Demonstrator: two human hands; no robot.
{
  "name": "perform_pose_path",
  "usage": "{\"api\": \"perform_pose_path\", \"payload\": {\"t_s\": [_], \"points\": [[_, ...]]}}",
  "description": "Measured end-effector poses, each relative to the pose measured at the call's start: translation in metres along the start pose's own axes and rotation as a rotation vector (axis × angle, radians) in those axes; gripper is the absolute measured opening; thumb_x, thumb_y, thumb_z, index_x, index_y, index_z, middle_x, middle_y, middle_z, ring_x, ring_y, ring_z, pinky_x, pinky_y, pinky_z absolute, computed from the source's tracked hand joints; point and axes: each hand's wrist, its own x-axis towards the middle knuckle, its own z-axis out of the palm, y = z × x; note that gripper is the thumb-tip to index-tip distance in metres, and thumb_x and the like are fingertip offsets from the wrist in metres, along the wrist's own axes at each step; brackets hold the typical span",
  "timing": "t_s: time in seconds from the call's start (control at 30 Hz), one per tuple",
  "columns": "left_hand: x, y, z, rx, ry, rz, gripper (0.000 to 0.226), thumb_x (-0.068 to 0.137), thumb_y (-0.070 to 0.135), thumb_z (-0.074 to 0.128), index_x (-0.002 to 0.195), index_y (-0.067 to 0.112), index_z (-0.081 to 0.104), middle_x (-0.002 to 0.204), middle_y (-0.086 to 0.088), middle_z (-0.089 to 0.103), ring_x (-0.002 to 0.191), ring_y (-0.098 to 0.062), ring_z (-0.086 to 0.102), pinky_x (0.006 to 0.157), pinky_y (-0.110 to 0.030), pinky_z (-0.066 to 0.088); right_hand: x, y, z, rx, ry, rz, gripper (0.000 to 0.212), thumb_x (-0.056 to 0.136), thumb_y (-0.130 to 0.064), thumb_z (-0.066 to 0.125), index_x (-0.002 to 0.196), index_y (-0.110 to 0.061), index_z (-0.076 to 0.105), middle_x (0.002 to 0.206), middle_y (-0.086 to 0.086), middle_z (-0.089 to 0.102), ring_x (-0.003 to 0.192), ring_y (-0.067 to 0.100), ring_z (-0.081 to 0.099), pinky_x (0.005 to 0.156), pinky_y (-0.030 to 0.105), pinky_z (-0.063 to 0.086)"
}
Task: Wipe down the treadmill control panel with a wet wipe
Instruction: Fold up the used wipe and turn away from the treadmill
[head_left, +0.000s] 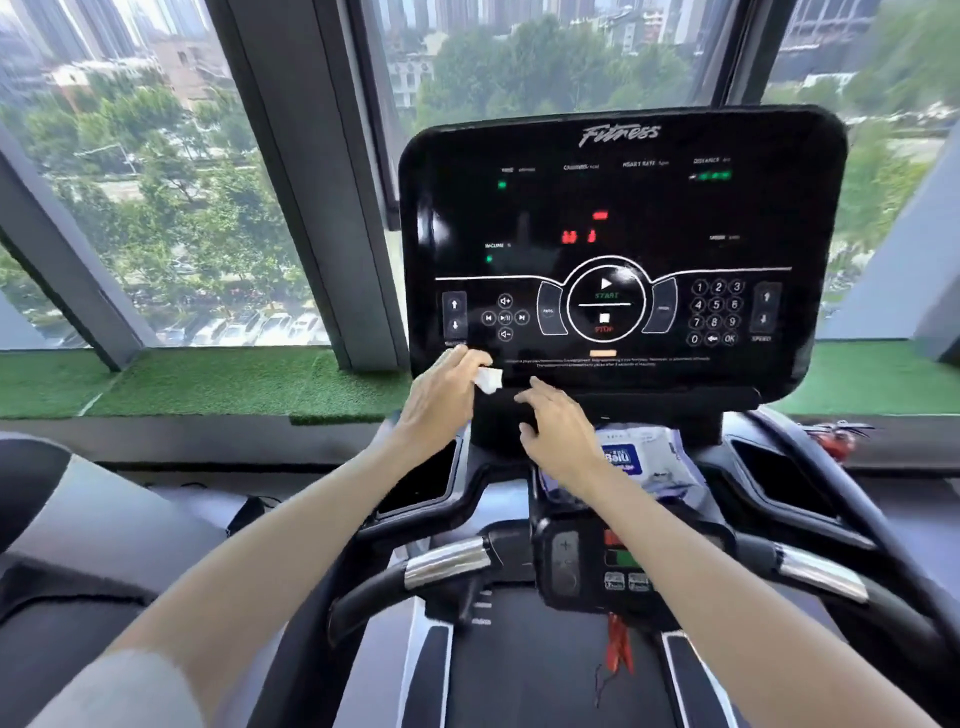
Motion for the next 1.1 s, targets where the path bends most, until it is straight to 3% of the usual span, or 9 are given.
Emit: {"api": "perform_pose_path", "payload": {"t_s": [0.1,0.3,0.4,0.47,0.6,0.67,0.8,0.93,1.1], "points": [[0.013,0.049,0.026,-0.094,-0.027,0.122,0.037,0.081,-0.005,0.047,0.114,0.009,0.057,0.105,-0.003,0.058,0.099,-0.019,0.052,0.076,-0.036,0.046,-0.023,0.024,-0.025,0.031,0.122,0.126,0.036,0.080,-0.007,0.065,0.115,-0.004,0.058,0.127,0.014,0.052,0.113,0.033,0.050,0.095,0.036,0.035],[0.024,0.159,0.097,-0.223,-0.221,0.410,0.045,0.075,-0.010,0.051,0.116,0.007,0.058,0.104,-0.010,0.059,0.101,-0.027,0.057,0.082,-0.038,0.048,-0.107,0.095,-0.096,-0.106,0.320,0.398,0.035,0.070,-0.015,0.072,0.100,-0.004,0.057,0.104,0.016,0.055,0.093,0.036,0.057,0.075,0.041,0.046],[0.013,0.239,0.132,-0.301,-0.342,0.546,0.044,0.074,-0.008,0.051,0.114,0.007,0.062,0.104,-0.017,0.062,0.097,-0.032,0.061,0.081,-0.040,0.049,-0.176,0.127,-0.135,-0.214,0.352,0.563,0.040,0.072,-0.016,0.072,0.107,-0.002,0.058,0.110,0.021,0.055,0.099,0.039,0.056,0.081,0.044,0.047],[-0.006,0.305,0.148,-0.359,-0.451,0.680,0.038,0.077,0.001,0.052,0.112,0.007,0.062,0.106,-0.018,0.062,0.098,-0.031,0.059,0.083,-0.041,0.049,-0.233,0.143,-0.160,-0.262,0.422,0.681,0.031,0.079,-0.014,0.065,0.107,-0.002,0.059,0.114,0.020,0.053,0.101,0.038,0.054,0.082,0.043,0.045],[-0.083,0.439,0.175,-0.511,-0.637,0.930,0.038,0.072,0.001,0.052,0.107,0.006,0.061,0.091,-0.012,0.060,0.083,-0.020,0.055,0.072,-0.039,0.046,-0.373,0.160,-0.207,-0.296,0.558,1.007,0.021,0.087,-0.015,0.055,0.104,-0.004,0.061,0.118,0.015,0.048,0.101,0.034,0.051,0.082,0.041,0.041],[-0.137,0.497,0.182,-0.563,-0.698,1.001,0.036,0.080,0.002,0.054,0.115,0.009,0.058,0.099,-0.009,0.058,0.084,-0.025,0.058,0.067,-0.038,0.049,-0.452,0.160,-0.226,-0.293,0.603,1.135,0.017,0.087,-0.013,0.054,0.101,-0.005,0.060,0.116,0.012,0.047,0.098,0.033,0.052,0.079,0.040,0.043],[-0.244,0.595,0.190,-0.621,-0.902,1.106,0.044,0.081,0.015,0.070,0.123,0.014,0.055,0.111,-0.004,0.052,0.096,-0.020,0.056,0.076,-0.036,0.049,-0.603,0.138,-0.250,-0.366,0.641,1.379,0.011,0.088,-0.015,0.053,0.095,-0.007,0.059,0.112,0.009,0.046,0.098,0.029,0.050,0.074,0.036,0.041],[-0.343,0.660,0.193,-0.672,-1.069,1.177,0.032,0.082,0.015,0.070,0.112,0.013,0.062,0.104,-0.003,0.054,0.086,-0.017,0.056,0.077,-0.032,0.048,-0.722,0.100,-0.254,-0.400,0.681,1.632,0.010,0.088,-0.013,0.053,0.095,-0.009,0.059,0.112,0.007,0.045,0.095,0.027,0.050,0.065,0.030,0.033],[-0.442,0.714,0.181,-0.701,-1.225,1.413,0.015,0.083,0.013,0.069,0.098,0.011,0.066,0.100,-0.004,0.055,0.084,-0.023,0.057,0.075,-0.038,0.050,-0.812,0.045,-0.245,-0.425,0.731,1.871,0.012,0.087,-0.010,0.053,0.097,-0.007,0.059,0.115,0.009,0.044,0.107,0.027,0.044,0.069,0.030,0.032]]}}
